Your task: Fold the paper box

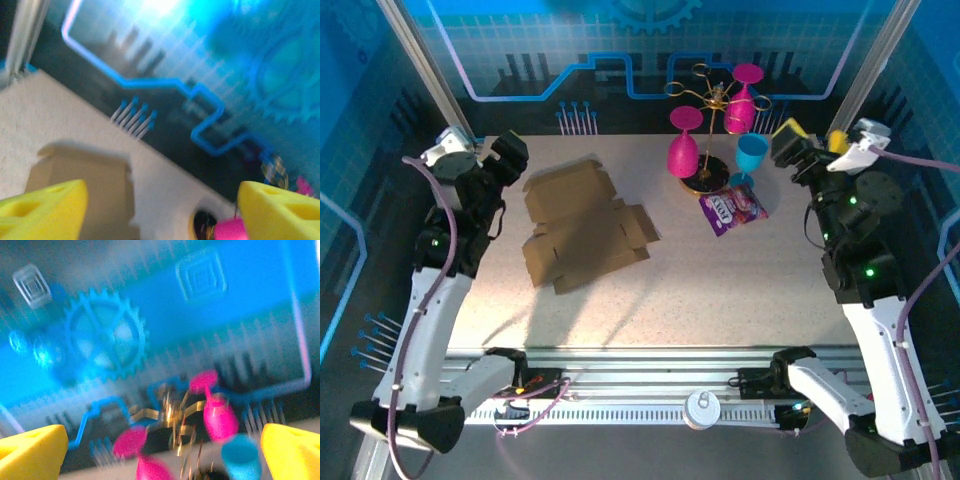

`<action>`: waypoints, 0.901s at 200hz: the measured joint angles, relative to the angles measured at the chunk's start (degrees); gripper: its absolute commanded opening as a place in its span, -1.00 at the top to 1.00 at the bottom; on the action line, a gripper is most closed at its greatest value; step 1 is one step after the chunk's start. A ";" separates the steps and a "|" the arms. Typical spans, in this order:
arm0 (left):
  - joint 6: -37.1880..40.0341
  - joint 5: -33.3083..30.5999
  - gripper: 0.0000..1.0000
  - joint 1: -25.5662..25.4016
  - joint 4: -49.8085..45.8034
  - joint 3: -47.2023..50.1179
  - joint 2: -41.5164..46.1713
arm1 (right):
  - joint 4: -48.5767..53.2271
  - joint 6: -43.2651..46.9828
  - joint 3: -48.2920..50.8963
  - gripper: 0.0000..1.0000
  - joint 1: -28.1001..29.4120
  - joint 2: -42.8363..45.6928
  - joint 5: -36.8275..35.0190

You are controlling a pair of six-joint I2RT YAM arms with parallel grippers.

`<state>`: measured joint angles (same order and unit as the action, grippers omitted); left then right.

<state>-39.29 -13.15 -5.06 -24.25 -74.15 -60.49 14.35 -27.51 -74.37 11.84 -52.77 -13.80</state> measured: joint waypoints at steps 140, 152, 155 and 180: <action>2.49 19.98 0.66 3.63 -16.22 6.78 -38.45 | -13.90 -45.07 35.43 -0.30 28.85 -26.82 16.92; 3.72 19.89 0.67 3.82 -15.50 7.30 -40.17 | -19.96 -47.69 35.43 -0.26 30.16 -30.73 17.40; 3.87 19.91 0.67 3.82 -15.26 7.39 -40.68 | -21.42 -48.24 35.41 -0.25 30.45 -31.78 17.55; 5.40 20.68 0.68 3.67 -12.48 8.48 -43.67 | -31.98 -53.53 35.30 -0.20 31.80 -39.80 18.67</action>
<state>-33.89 7.53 -1.39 -36.73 -65.67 -104.16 -17.63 -81.03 -39.07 43.64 -92.58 4.86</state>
